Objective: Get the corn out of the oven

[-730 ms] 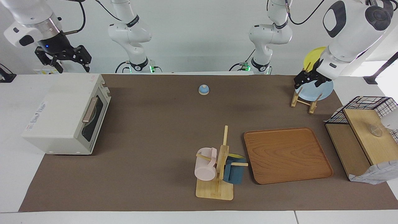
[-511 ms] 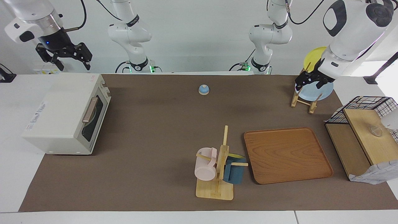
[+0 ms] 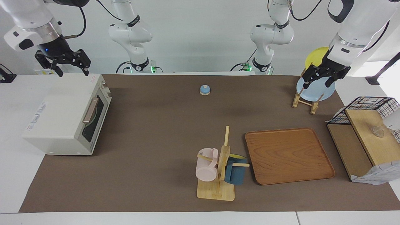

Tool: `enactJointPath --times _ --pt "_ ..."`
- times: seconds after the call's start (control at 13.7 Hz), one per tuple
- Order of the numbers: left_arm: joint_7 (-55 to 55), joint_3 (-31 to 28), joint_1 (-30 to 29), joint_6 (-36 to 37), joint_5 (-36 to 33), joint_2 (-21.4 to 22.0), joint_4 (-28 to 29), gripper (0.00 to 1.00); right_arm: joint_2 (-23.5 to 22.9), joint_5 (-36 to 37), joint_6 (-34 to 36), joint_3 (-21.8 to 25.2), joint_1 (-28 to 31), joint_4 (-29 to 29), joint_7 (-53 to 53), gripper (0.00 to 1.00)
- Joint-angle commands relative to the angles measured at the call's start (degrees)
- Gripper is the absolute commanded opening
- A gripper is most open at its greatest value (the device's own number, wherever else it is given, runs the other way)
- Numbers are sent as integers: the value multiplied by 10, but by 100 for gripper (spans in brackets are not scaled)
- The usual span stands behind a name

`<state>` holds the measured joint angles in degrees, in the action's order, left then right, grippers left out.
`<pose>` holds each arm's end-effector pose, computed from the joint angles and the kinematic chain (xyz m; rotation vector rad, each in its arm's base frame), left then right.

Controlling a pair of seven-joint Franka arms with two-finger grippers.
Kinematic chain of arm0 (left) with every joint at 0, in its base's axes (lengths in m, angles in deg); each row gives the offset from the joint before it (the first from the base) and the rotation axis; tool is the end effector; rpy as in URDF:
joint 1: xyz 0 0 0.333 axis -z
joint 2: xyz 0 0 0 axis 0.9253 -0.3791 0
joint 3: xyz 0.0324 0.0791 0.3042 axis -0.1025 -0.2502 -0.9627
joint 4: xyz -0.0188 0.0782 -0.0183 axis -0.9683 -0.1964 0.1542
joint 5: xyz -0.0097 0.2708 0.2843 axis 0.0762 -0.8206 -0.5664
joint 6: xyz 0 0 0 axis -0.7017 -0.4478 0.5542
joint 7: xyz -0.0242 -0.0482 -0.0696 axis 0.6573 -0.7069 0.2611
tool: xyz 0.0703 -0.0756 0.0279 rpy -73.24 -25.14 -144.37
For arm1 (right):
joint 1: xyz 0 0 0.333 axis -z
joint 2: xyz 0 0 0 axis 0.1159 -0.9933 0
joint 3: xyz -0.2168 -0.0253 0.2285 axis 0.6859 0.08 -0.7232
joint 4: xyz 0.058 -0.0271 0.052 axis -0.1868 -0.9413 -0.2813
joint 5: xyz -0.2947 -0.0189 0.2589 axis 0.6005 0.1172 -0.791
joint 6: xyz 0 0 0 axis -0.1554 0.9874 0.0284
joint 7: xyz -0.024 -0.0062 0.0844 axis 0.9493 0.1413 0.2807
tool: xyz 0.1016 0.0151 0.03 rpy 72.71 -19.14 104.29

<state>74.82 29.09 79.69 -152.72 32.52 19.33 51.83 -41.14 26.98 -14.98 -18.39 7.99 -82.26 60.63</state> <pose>0.5339 -0.0591 0.6297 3.1146 -0.0010 0.0314 0.5244 -0.0702 0.6481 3.1115 0.1065 -0.0822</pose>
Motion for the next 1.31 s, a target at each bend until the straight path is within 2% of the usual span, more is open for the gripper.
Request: enactJointPath --times 0.0,0.07,0.22,0.44,0.66,0.95,1.24 --pt "6 0 -3 2 -6 5 5 100 -1 8 -70 -3 2 -78 -21 1" --pt "5 0 -3 1 -6 6 5 100 -9 8 -104 -3 1 -108 -24 0" --pt "4 -1 -4 1 -6 8 7 100 -36 31 -122 -5 0 -123 -38 0" --pt "4 -1 -5 1 -6 9 9 100 -38 46 -174 -4 4 -186 -68 0" --pt "3 -1 -4 1 -6 9 9 100 -43 49 -190 -4 5 -198 -67 0" --pt "3 -1 -5 1 -6 9 9 100 -66 54 -253 -5 -2 -222 -57 0" --pt "3 -1 -4 1 -6 9 9 100 -99 52 -297 -5 -56 -225 17 0"
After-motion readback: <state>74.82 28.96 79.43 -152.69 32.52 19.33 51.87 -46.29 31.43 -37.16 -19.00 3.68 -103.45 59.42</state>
